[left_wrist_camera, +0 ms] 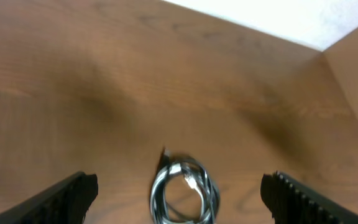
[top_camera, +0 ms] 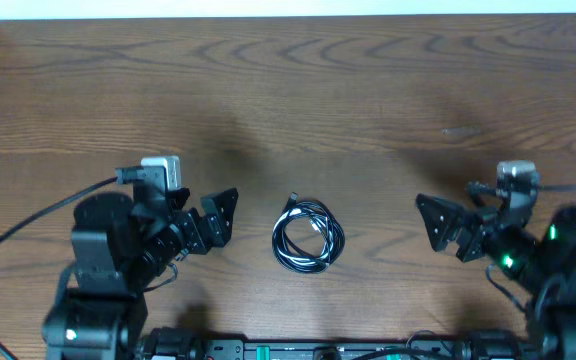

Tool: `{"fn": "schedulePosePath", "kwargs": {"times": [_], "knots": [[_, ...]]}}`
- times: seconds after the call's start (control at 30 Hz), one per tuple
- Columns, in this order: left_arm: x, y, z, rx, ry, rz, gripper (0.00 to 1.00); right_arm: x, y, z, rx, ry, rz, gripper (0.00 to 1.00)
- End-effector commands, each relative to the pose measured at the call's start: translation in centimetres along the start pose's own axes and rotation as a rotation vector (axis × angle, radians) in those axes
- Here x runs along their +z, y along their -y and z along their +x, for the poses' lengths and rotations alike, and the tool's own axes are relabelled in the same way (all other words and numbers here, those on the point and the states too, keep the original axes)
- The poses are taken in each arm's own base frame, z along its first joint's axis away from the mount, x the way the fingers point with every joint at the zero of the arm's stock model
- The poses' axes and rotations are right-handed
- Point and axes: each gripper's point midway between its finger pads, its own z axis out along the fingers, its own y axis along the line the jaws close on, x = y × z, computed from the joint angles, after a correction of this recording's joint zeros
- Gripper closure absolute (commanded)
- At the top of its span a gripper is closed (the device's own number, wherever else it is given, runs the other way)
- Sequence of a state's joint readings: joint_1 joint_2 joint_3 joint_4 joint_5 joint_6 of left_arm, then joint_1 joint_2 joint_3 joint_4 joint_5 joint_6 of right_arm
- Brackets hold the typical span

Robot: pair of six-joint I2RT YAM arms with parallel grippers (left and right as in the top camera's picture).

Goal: Untangle cables
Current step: 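Move the right gripper over the coiled black-and-white cable bundle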

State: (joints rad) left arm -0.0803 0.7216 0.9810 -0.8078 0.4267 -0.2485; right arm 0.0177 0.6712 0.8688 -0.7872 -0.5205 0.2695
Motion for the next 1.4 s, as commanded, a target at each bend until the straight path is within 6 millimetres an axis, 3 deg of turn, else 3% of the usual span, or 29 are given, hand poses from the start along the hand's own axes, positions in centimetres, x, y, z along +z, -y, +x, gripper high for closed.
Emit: {"fn": "schedulePosePath", "kwargs": {"times": [0.0,0.07,0.13,0.27,0.4,0.57,0.63,0.87,1.0,1.07,1.23,1.37], "knots": [[-1.3,2.1,-1.1,-0.042,-0.015,0.064,0.10,-0.2,-2.1,-0.5,0.039,-0.132,-0.068,0.01],[-2.0,4.1,-1.0,-0.019,-0.031,0.169,0.10,-0.3,-2.9,-0.5,0.049,-0.192,-0.097,0.01],[-2.6,6.0,-0.5,0.050,-0.051,0.282,0.10,-0.4,-5.0,-0.4,-0.027,-0.226,-0.236,0.01],[-2.6,6.5,0.8,0.016,-0.120,0.322,0.10,0.6,-4.6,0.9,0.019,-0.312,-0.236,0.01],[-1.7,5.5,3.1,-0.037,-0.249,0.277,0.10,2.5,-2.3,4.5,0.001,-0.496,-0.065,0.01],[-1.8,1.0,5.4,-0.029,-0.375,-0.004,0.10,4.8,-2.7,8.1,-0.129,-0.668,-0.008,0.01],[-3.3,0.5,4.9,0.003,-0.399,-0.077,0.10,6.2,-2.7,9.3,-0.222,-0.713,0.034,0.01],[-7.3,4.0,1.4,0.046,-0.310,-0.005,0.10,10.8,-5.1,12.0,-0.375,-0.773,-0.025,0.09],[-8.5,6.2,0.4,0.058,-0.266,0.086,0.10,14.3,-5.7,13.3,-0.404,-0.783,-0.049,0.16],[-8.7,6.6,0.4,0.060,-0.264,0.106,0.10,15.8,-5.2,14.9,-0.406,-0.831,-0.041,0.17],[-8.8,6.7,0.7,0.055,-0.273,0.114,0.14,17.2,-5.0,17.9,-0.418,-0.920,-0.043,0.21],[-8.9,6.6,0.9,0.075,-0.283,0.114,0.15,17.6,-5.5,19.1,-0.445,-0.939,-0.053,0.23]]}}
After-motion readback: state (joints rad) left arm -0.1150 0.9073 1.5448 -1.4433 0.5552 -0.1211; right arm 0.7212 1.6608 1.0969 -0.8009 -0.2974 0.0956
